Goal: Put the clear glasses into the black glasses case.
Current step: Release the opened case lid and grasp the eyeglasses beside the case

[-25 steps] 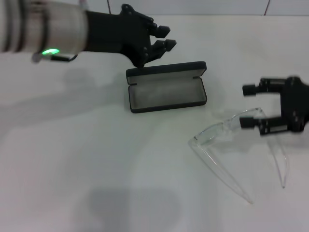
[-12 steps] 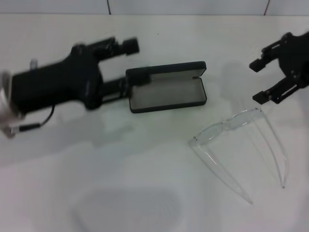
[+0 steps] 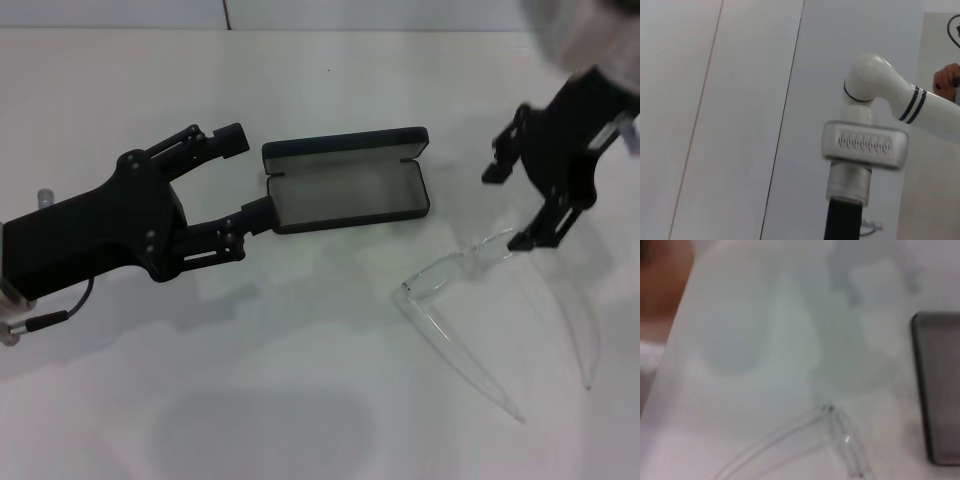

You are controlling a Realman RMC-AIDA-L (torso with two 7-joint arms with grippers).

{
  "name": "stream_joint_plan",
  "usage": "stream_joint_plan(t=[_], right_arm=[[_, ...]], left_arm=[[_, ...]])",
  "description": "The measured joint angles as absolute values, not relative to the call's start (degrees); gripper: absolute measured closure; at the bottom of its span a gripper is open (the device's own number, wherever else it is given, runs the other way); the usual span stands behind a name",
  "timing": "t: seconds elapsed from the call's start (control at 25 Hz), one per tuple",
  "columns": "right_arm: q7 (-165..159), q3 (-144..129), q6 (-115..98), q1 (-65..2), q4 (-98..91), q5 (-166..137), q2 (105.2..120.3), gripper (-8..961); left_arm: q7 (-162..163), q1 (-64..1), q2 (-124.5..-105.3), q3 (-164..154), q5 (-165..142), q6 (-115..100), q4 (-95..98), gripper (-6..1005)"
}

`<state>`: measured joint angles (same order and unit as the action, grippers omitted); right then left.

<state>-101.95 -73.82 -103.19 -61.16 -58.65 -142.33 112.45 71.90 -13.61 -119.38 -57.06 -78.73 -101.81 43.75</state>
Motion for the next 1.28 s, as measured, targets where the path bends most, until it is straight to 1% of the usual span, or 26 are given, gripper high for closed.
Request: stream_joint_plan(t=[0.12, 0.2, 0.56, 0.88, 1.28], right_arm=[[-100.9, -76.0, -102.7, -61.2, -58.6, -145.8, 114.95, 139], [-100.5, -76.9, -102.3, -61.3, -58.6, -146.0, 115.46, 139], [-99.1, -84.4, -93.0, -59.1, -56.4, -144.3, 116.02, 142], [-97.4, -90.5, -84.1, -58.4, -50.5, -140.5, 116.16, 167], [-95.2, -92.5, -81.9, -57.3, -50.0, -138.6, 116.19, 200]], left_arm=[[71.8, -13.9, -119.37, -56.9, -78.7, -101.8, 43.7, 100], [71.8, -14.1, -119.35, -56.3, -78.7, -101.8, 43.7, 100], [71.6, -15.0, -119.36, -55.8, -79.2, -99.9, 43.6, 101], [71.6, -15.6, -119.35, -55.7, -79.2, -99.8, 43.6, 102], [71.5, -15.1, -119.43, -55.6, -78.8, -99.8, 43.6, 103]])
